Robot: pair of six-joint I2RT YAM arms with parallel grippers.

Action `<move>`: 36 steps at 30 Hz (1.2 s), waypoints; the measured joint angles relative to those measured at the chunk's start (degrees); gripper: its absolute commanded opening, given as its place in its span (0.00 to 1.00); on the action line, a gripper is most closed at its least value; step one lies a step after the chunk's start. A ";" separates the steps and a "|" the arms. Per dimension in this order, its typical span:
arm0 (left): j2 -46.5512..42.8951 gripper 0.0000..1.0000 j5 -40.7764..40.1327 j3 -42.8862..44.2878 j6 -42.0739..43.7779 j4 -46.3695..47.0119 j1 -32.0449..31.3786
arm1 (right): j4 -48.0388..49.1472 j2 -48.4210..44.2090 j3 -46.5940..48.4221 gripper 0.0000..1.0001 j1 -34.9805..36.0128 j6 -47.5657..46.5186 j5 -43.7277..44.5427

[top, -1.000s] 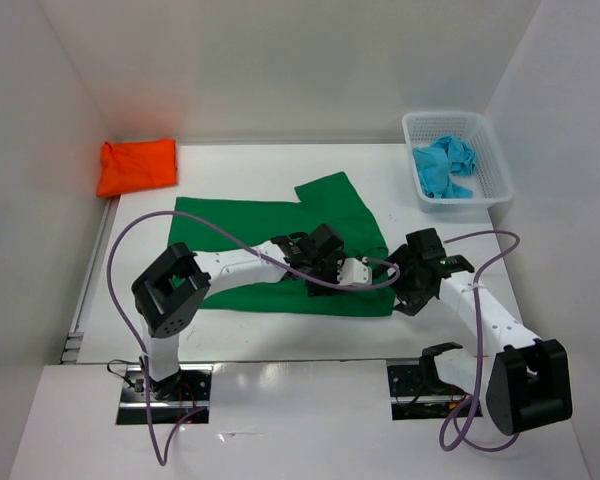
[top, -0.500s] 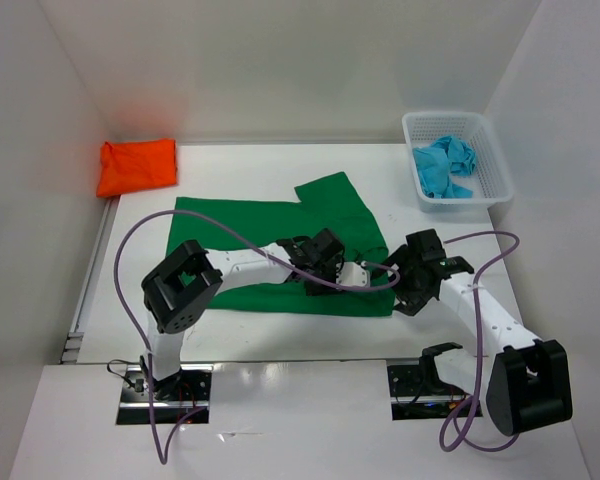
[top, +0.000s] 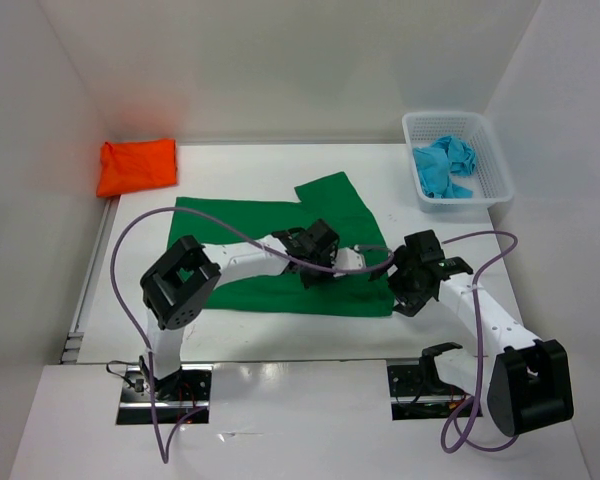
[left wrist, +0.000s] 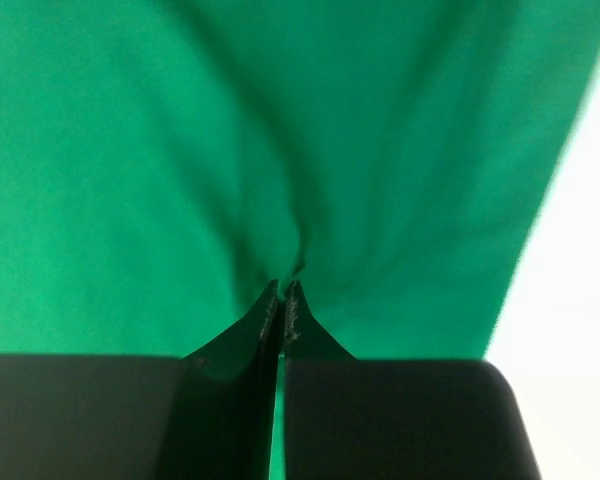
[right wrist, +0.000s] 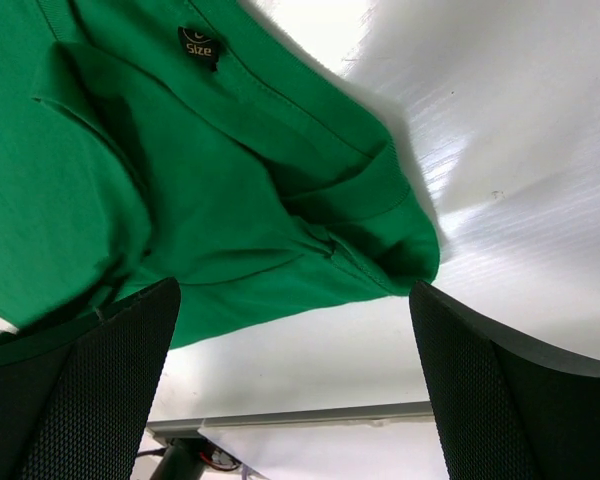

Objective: Fold and stack the t-shirts
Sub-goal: Fold the flattened tshirt in 1/3 of the way, then grap the side of the flattened tshirt furthest away from the robot with both arms

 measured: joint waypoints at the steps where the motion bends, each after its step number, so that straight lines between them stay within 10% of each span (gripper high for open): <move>1: 0.02 0.02 0.46 0.39 -0.94 -0.22 1.22 | 0.00 0.00 0.00 1.00 0.00 0.00 0.02; 6: 1.29 0.21 2.67 3.37 -5.77 -1.01 8.79 | 0.02 0.00 0.00 1.00 0.00 0.00 0.39; 16: 3.39 1.00 6.84 4.24 -13.77 -1.92 15.39 | -1.84 0.20 4.17 1.00 3.87 -1.33 3.50; 28: -12.00 1.00 6.10 8.37 -15.13 -5.99 44.96 | -1.16 48.39 64.83 1.00 11.02 -22.12 19.08; 36: 0.96 1.00 3.76 13.84 -15.43 -4.76 57.79 | -9.97 96.50 118.03 1.00 10.23 -31.43 24.96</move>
